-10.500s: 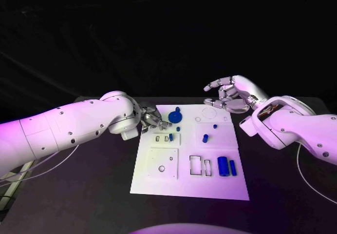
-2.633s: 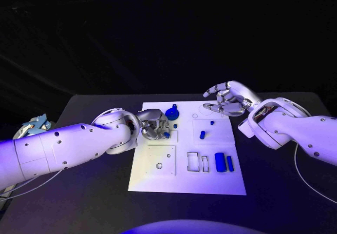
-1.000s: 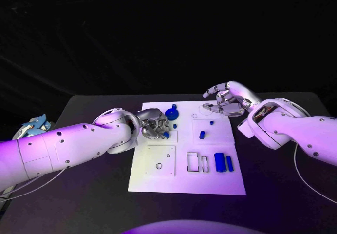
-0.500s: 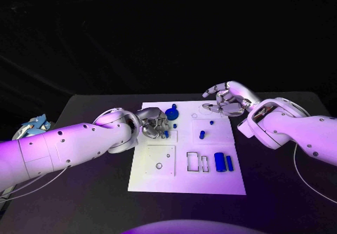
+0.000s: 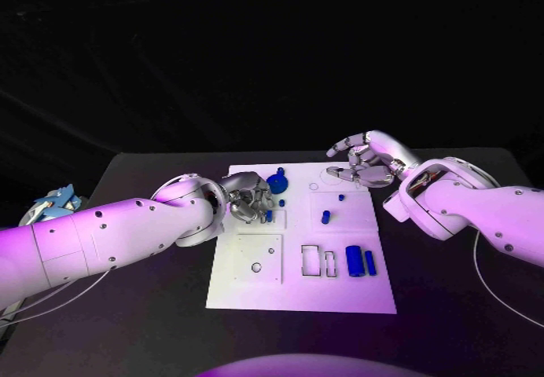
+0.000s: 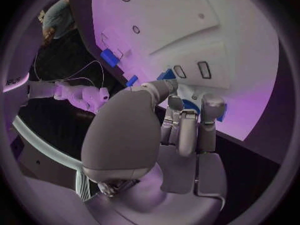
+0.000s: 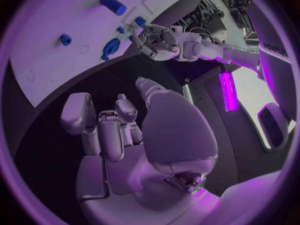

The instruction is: Assemble the parts on the task board

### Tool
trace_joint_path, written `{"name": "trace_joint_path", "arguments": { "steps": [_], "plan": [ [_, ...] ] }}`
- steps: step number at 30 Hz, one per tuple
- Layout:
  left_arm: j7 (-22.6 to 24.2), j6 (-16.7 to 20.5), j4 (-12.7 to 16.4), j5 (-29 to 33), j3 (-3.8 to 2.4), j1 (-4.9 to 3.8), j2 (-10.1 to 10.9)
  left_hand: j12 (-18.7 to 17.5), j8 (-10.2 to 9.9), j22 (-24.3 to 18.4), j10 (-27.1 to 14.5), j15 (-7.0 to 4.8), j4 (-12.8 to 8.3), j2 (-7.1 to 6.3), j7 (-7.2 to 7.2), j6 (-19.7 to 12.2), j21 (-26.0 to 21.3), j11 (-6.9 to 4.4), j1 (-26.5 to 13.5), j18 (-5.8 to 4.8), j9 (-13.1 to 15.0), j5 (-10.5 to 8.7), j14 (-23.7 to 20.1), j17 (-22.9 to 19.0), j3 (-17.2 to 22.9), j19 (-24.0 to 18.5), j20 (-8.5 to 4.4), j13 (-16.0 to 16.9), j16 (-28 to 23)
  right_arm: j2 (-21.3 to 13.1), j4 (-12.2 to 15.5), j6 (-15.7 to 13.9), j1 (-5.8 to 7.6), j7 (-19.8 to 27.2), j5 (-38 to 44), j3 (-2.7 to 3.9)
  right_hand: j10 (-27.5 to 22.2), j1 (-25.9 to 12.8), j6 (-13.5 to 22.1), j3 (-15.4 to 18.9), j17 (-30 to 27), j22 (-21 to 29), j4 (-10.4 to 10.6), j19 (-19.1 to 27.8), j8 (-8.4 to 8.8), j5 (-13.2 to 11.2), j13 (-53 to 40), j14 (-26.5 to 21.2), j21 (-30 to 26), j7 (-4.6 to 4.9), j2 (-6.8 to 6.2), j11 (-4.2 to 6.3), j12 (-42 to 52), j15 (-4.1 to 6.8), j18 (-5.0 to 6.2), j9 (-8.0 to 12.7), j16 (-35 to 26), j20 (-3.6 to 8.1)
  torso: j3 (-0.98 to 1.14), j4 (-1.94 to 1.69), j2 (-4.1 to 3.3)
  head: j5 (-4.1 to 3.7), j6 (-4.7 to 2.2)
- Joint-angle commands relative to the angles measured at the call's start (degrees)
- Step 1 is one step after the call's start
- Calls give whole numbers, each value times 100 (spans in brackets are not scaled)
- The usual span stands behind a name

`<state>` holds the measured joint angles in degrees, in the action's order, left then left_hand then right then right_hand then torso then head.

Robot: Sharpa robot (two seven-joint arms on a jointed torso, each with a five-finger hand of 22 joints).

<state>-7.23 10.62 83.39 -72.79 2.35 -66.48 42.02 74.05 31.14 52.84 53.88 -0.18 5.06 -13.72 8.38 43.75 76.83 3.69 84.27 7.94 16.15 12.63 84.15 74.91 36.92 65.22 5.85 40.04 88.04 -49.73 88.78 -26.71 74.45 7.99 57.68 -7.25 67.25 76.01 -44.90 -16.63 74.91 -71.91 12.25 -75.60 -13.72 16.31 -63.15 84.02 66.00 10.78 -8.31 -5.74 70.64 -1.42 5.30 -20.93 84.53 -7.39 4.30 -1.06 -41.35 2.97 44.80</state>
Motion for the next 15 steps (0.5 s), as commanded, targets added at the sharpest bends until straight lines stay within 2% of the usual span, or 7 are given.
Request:
{"name": "trace_joint_path", "arguments": {
  "steps": [1, 15],
  "plan": [
    [-1, 48, -2, 71, -2, 2, -15, 25, -16, -4, 38, 35, -5, 0, 8, 24, 27, 9, -53, -53, 1, -25, 165, 496, 19, 46, 2, 8, 29, -2, 2, 52, -3, -10, 49, 2, 36, -9, -12, -30, 269, -3, 12, -11, -35, 14, -5, 285, -18, -26, -36, 17, 27, 27, 51, -8, -11, 28, -1, -2, 2, -4, 1],
    [-32, 48, 18, 87, -14, 3, 55, 10, -21, -7, 22, 42, -55, 28, 9, 29, 34, 18, -42, -51, 2, -10, 163, 484, 71, 46, 8, -21, 28, -9, -2, 54, -5, -15, 49, 2, 43, -13, -14, -35, 270, -17, 17, -24, -41, 13, -7, 287, -2, -28, -38, 19, 31, 29, 47, -8, -11, 29, -2, -1, 2, -14, -4]
  ]
}}
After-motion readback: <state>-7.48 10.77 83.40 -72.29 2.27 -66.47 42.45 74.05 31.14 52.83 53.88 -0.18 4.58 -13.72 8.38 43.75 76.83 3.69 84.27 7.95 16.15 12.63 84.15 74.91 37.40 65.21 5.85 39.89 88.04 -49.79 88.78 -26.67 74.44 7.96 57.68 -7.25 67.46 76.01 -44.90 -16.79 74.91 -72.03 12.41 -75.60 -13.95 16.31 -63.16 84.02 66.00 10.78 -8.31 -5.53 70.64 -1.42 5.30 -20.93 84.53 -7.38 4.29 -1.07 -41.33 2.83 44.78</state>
